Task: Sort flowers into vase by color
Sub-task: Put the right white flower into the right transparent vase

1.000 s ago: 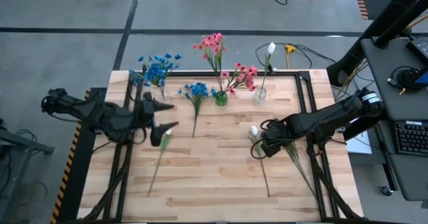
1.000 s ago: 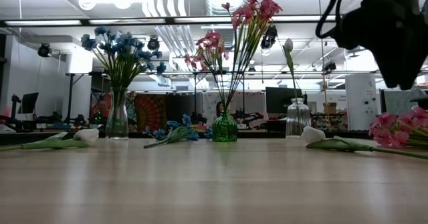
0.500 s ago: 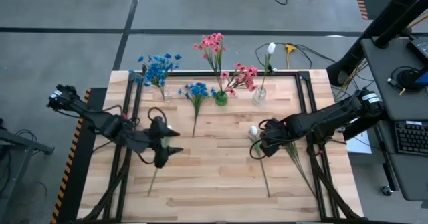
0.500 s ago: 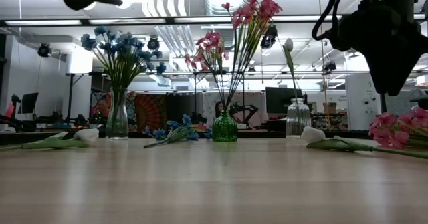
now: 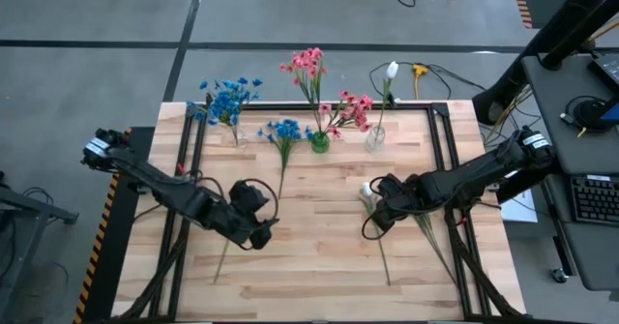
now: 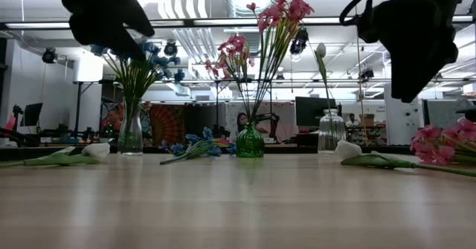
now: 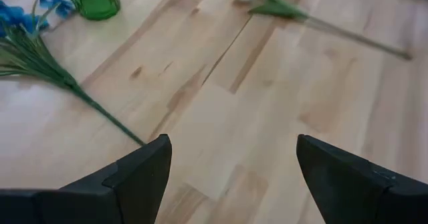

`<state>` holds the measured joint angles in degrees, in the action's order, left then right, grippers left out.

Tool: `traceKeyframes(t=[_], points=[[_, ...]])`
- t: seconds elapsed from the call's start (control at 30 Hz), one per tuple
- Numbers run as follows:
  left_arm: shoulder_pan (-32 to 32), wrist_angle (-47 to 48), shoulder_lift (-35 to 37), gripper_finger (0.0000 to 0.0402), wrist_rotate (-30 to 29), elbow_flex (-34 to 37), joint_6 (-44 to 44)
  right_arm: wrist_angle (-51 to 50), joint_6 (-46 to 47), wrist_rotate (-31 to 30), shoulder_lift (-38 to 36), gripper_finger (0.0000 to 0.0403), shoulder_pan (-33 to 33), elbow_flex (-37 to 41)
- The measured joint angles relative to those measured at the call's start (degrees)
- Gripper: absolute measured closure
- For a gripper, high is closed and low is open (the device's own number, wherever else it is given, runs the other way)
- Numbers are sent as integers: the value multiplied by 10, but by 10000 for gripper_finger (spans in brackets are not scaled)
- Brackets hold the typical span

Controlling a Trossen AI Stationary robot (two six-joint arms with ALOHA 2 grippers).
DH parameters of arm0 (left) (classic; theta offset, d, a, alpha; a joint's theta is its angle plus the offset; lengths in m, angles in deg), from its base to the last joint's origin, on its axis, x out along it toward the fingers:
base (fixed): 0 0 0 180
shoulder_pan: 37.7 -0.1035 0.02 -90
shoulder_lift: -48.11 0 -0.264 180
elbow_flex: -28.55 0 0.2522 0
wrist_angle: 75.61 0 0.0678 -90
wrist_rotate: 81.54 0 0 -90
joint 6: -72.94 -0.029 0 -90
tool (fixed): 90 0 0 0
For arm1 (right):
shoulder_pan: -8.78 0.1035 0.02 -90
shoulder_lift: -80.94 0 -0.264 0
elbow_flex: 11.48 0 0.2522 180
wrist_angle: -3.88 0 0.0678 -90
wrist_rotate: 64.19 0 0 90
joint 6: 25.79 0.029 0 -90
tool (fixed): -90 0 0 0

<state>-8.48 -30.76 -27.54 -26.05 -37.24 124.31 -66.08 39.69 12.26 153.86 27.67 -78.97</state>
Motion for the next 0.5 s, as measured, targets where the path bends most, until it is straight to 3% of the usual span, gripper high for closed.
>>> traceKeyframes(t=[0.33, 0.5], points=[[0, -25, -100, 99, -10, 0, 0, 5, 105, 5, 0, 197, 51, 5], [0, -28, -130, 99, -10, 0, -9, 63, 124, 4, 19, 197, 66, 6]])
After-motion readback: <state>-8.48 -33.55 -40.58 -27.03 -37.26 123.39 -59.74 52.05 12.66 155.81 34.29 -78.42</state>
